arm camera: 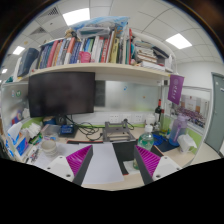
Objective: Pour water
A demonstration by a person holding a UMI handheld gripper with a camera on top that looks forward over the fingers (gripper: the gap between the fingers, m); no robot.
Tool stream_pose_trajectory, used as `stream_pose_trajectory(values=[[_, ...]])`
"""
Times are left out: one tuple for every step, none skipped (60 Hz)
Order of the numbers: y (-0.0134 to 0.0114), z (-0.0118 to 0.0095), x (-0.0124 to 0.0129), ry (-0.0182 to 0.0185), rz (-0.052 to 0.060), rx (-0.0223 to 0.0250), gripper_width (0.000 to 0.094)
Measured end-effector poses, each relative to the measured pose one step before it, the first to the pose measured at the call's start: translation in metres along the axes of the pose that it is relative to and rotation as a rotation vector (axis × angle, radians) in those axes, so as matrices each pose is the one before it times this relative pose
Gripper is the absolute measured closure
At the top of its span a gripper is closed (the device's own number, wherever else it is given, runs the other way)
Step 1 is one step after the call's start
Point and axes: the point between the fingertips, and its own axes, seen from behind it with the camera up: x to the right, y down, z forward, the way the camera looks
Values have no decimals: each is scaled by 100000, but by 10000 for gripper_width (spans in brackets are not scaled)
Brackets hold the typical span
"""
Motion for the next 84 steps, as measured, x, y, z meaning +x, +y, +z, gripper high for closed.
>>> stream_pose_trajectory(values=[[495, 608, 1102, 1098, 84, -1074, 83], [555, 611, 1019, 1009, 279, -1300, 83], [558, 617, 940, 905, 524, -1502, 84], [544, 590, 856, 694, 769, -1632, 85], [496, 617, 712, 355, 931, -1472, 84], [423, 612, 657, 169, 1000, -1130, 83], [348, 646, 668, 261, 1023, -860, 82], [346, 663, 673, 283, 945, -818, 83], [323, 652, 679, 335, 758, -794, 82], [253, 635, 669, 428, 532, -595, 82], [249, 710, 559, 559, 525, -231, 83], [78, 585, 713, 344, 267, -301, 83], [70, 638, 581, 399, 7, 22, 84], [56, 627, 535, 313, -225, 131, 84], [18, 616, 510, 277, -298, 249, 79], [102, 655, 371, 469, -328, 347, 81], [34, 596, 380, 295, -585, 183, 81], [-9, 527, 362, -66, -903, 42, 80], [60, 619, 107, -106, -795, 337, 80], [-4, 540, 154, -259, -529, 307, 83], [-9, 520, 118, -252, -260, 233, 81], [32, 500, 96, -381, -149, 244, 82], [38, 474, 92, -375, 24, 133, 86], [73, 484, 36, -395, 117, 93, 91], [121, 448, 45, -292, 143, -131, 101], [146, 436, 86, -334, 18, -225, 115], [220, 386, 33, -280, -60, -339, 131], [184, 361, 56, -233, -30, -376, 146], [148, 360, 21, -297, 9, -154, 158], [83, 303, -64, -455, -242, 201, 170], [61, 259, -3, -435, -446, 337, 182], [60, 241, 49, -181, -436, 429, 195], [-1, 215, 35, -196, -236, 625, 210], [-25, 222, -24, -268, -161, 786, 225], [-34, 202, -114, -678, -266, 775, 237], [-18, 189, -124, -650, -253, 644, 249], [-2, 180, -107, -550, -228, 492, 264], [4, 159, -86, -477, -190, 435, 279], [37, 171, -36, -336, -273, 326, 290], [80, 139, -85, -371, -389, 91, 297], [110, 122, -43, -288, -390, -150, 309], [90, 109, -3, -77, -409, -190, 327], [35, 108, -48, -178, -383, 87, 348], [-86, 121, -155, -515, -191, 506, 377], [-96, 94, -272, 61, -262, 540, 394], [-60, 54, -79, -193, -174, 563, 395], [-71, 39, 24, 186, -240, 486, 406], [-38, 46, 43, 300, -282, 365, 419], [-27, 41, -7, 92, -249, 379, 423], [-19, 52, -45, 30, -301, 295, 439], [-14, 28, -10, 127, -228, 271, 458], [-2, 34, 22, 224, -16, 250, 463], [-38, -5, 29, 360, -59, 225, 482], [-26, 28, 22, 406, -276, 215, 511], [-176, -168, 140, 223, -654, 6, 532], [23, 17, 20, 506, -826, 281, 550], [-35, 242, -42, 915, -1001, 573, 599], [-34, 51, -8, 446, -831, 327, 633], [-60, 32, 199, 1513, -1201, 279, 653], [-66, 38, 307, 1892, -1511, 51, 655], [-46, 29, 65, 1164, -1552, -83, 653], [-88, 27, -6, 736, -2188, 54, 653], [-120, 62, -147, 213, -2289, -39, 653], [-149, 46, -218, -96, -2143, -109, 654], [-142, -44, -189, -341, -2133, -165, 654], [-288, -40, -272, -292, -1958, -115, 654], [-338, 15, -253, -6, -1571, 432, 654], [-532, -95, -208, -24, -1314, 573, 654], [-567, -142, -258, 34, -1409, 525, 653], [-543, -128, -342, -120, -1984, 123, 654], [-547, -164, -439, -355, -2118, 93, 654], [-634, -187, -490, -467, -1795, 313, 653], [-728, -187, -526, -598, -1457, 640, 653], [-761, -174, -589, -935, -1559, 793, 654], [-769, -197, -661, -979, -1879, 600, 652], [-686, -85, -609, -926, -2253, 596, 653], [-800, -142, -638, -737, -2412, 618, 653], [-888, -141, -619, -567, -2691, 795, 653], [-861, -84, -645, -495, -3225, 890, 653], [-800, -55, -661, -457, -3994, 572, 655], [-801, -10, -719, -684, -4419, 404, 653], [-798, 45, -737, -829, -4661, 480, 654], [-828, 71, -727, -985, -4815, 659, 653], [-825, 106, -772, -1088, -4947, 719, 652]])
